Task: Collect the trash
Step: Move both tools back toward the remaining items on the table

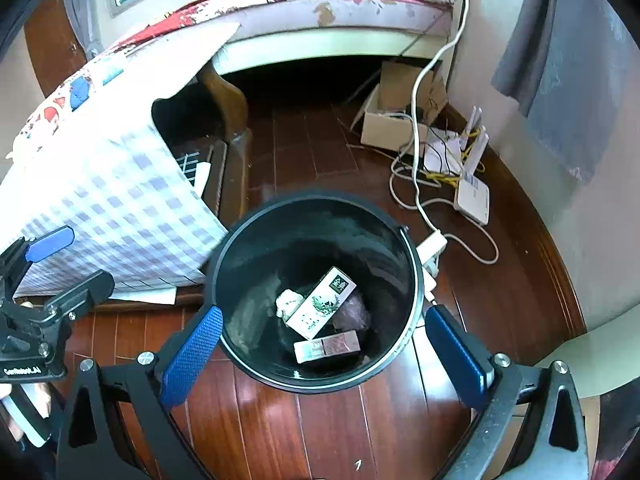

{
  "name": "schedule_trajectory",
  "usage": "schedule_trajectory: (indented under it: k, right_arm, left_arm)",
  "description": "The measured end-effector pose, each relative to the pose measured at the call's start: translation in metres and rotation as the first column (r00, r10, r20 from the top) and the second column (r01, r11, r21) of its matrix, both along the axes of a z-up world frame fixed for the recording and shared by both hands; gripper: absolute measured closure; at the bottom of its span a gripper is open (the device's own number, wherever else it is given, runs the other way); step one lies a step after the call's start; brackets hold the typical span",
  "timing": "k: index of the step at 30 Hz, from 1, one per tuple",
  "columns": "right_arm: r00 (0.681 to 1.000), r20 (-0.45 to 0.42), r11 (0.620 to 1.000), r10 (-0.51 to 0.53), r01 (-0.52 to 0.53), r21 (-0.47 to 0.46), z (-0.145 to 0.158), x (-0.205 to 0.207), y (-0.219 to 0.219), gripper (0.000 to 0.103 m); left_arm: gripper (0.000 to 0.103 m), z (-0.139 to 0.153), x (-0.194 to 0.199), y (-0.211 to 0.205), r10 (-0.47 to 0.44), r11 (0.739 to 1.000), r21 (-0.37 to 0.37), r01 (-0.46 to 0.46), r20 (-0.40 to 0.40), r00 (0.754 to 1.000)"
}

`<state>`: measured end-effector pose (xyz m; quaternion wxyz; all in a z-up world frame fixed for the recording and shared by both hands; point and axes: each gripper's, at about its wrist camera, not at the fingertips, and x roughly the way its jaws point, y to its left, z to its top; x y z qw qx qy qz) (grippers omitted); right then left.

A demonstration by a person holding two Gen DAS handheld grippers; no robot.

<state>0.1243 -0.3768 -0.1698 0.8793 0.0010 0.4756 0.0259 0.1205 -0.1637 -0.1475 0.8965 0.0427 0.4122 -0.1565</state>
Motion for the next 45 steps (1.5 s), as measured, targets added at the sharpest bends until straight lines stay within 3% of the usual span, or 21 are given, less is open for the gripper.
schedule_trajectory:
  k: [16, 27, 37, 45]
  right_arm:
    - [0.993, 0.114, 0.998, 0.041, -0.046, 0.038, 0.046, -0.004, 0.048, 0.001]
    - [0.968, 0.222, 0.989, 0.119, -0.136, 0.062, 0.072, 0.012, 0.098, 0.001]
    - [0.946, 0.254, 0.969, 0.203, -0.231, 0.085, 0.081, 0.03, 0.157, 0.001]
    - [0.924, 0.272, 0.948, 0.27, -0.305, 0.096, 0.087, 0.049, 0.215, 0.001]
  left_arm:
    - [0.001, 0.032, -0.013, 0.05, 0.108, 0.994, -0.031, -0.106, 0.077, 0.991]
    - [0.001, 0.053, -0.014, 0.103, 0.228, 0.973, -0.059, -0.222, 0.124, 0.966]
    - [0.001, 0.06, -0.013, 0.165, 0.361, 0.933, -0.064, -0.355, 0.148, 0.921]
    - [0.001, 0.058, -0.009, 0.236, 0.493, 0.869, -0.05, -0.492, 0.16, 0.855]
